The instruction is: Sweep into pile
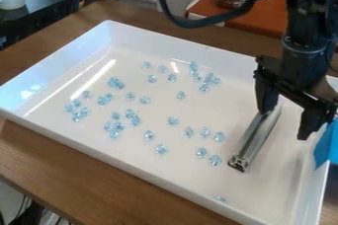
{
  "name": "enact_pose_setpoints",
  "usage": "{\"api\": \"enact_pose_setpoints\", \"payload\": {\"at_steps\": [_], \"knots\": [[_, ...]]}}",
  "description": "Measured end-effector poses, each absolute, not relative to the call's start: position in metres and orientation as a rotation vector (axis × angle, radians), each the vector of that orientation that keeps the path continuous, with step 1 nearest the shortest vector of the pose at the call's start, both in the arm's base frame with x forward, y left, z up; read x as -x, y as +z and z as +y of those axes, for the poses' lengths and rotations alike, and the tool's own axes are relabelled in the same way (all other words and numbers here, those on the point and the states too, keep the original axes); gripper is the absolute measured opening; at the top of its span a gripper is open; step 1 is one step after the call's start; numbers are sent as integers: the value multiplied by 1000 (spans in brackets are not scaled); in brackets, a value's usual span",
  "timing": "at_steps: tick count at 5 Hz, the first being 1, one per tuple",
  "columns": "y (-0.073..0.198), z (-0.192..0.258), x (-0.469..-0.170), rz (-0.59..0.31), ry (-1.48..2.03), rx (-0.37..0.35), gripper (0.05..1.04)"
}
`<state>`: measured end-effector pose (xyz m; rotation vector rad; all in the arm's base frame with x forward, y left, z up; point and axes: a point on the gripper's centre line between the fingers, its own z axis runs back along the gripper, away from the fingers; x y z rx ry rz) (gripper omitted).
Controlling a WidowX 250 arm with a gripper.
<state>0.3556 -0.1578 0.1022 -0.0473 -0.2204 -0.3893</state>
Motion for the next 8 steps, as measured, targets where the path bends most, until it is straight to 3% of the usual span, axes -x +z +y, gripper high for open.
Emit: {"api": "enact_pose_setpoints", "payload": {"at_steps": [1, 3, 4, 5, 8], "knots": [[101, -159, -355, -218, -390, 51, 1001], [106, -159, -354, -239, -374, 123, 1000], [105, -158, -349, -203, -358, 137, 999], [105, -154, -347, -185, -336, 120, 999], [128, -146, -345, -145, -299, -43, 999]]}}
